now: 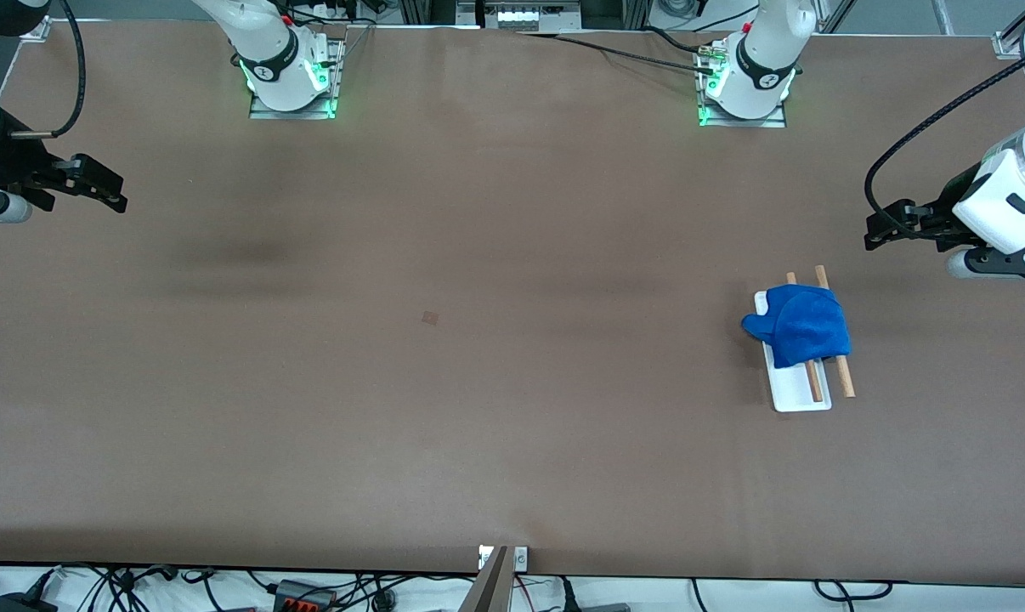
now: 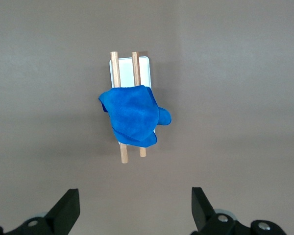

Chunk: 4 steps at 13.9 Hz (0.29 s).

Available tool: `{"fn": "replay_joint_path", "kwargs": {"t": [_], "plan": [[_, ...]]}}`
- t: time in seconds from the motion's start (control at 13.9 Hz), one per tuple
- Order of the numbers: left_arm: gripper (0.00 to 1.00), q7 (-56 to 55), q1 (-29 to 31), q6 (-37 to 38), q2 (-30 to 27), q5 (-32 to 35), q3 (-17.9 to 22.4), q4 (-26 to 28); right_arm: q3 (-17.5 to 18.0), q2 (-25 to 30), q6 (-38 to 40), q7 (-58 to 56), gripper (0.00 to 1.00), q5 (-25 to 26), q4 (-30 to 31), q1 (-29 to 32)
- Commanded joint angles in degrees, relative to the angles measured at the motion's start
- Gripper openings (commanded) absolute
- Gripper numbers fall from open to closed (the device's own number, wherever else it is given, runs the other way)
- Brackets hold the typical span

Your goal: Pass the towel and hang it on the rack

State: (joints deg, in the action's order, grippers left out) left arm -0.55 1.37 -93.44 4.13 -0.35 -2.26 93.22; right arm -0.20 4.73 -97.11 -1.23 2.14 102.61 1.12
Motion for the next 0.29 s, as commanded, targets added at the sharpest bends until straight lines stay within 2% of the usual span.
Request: {"fn": "replay_joint_path", "kwargs": {"t": [0.0,0.22], "plan": [[1.0,0.55,-0.84,-0.69,-1.58,-0.53,1.03,1.44,0.02,-0.42,0.69,-0.27,1.0,-0.21,-0.92,0.11],[1.0,0.64,-0.84,-0.69,-1.58,-0.53,1.03,1.44,0.02,-0.59,0.34,-0.27,1.0,-0.21,-0.92,0.11]]}}
